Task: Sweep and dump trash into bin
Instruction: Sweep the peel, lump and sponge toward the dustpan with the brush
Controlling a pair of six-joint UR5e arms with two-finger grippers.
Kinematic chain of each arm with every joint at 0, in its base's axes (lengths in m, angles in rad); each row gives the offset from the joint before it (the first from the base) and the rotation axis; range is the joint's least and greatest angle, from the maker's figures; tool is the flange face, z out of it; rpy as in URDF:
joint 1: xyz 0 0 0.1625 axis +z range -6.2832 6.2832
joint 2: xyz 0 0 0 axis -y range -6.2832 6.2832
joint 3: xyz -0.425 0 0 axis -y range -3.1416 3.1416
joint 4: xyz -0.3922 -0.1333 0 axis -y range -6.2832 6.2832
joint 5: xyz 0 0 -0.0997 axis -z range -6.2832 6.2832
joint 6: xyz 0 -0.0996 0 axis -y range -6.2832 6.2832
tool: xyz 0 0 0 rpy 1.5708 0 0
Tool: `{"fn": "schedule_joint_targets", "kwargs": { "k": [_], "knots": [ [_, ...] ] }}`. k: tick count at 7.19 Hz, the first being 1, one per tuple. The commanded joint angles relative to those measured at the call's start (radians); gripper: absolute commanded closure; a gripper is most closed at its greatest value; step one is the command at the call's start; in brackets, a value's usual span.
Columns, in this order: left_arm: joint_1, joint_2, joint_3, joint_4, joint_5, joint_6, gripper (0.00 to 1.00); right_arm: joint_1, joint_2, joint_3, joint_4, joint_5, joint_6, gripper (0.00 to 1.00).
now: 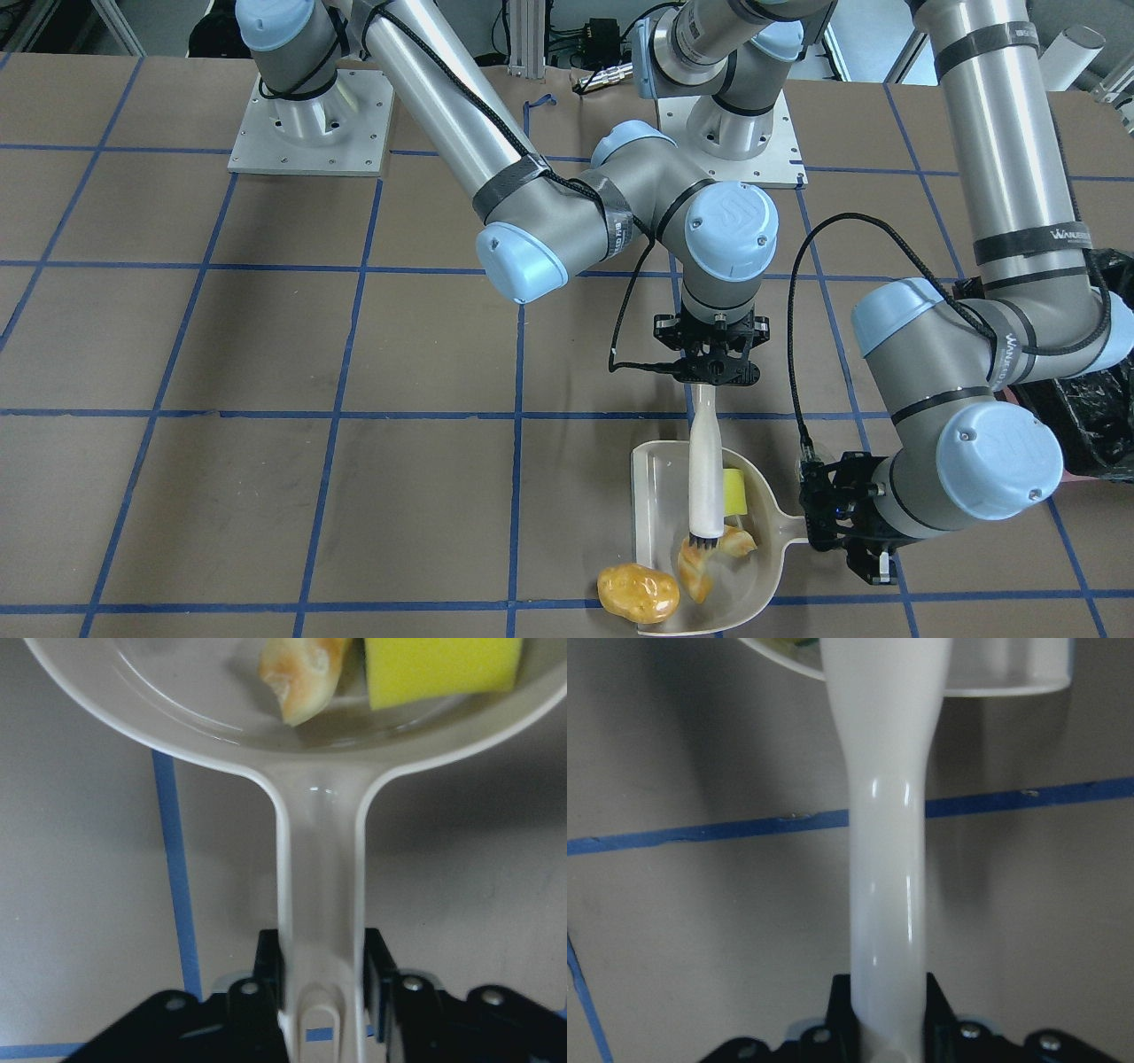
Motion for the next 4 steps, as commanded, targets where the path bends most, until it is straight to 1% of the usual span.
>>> {"fn": "schedule_joint_targets", "kwargs": {
  "k": [1, 3, 4],
  "knots": [
    [0.0, 0.0, 0.0, 0.0, -0.001, -0.001, 1.0, -0.047, -0.087, 0.004, 0.18, -0.076, -0.087, 1.0],
    [0.0, 0.0, 0.0, 0.0, -0.002, -0.001, 1.0, -0.13, -0.091, 0.007, 0.216, -0.114, -0.186, 1.0],
    [0.0, 0.0, 0.0, 0.0, -0.002, -0.001, 1.0, -0.173, -0.089, 0.006, 0.23, -0.18, -0.295, 1.0]
  ]
}}
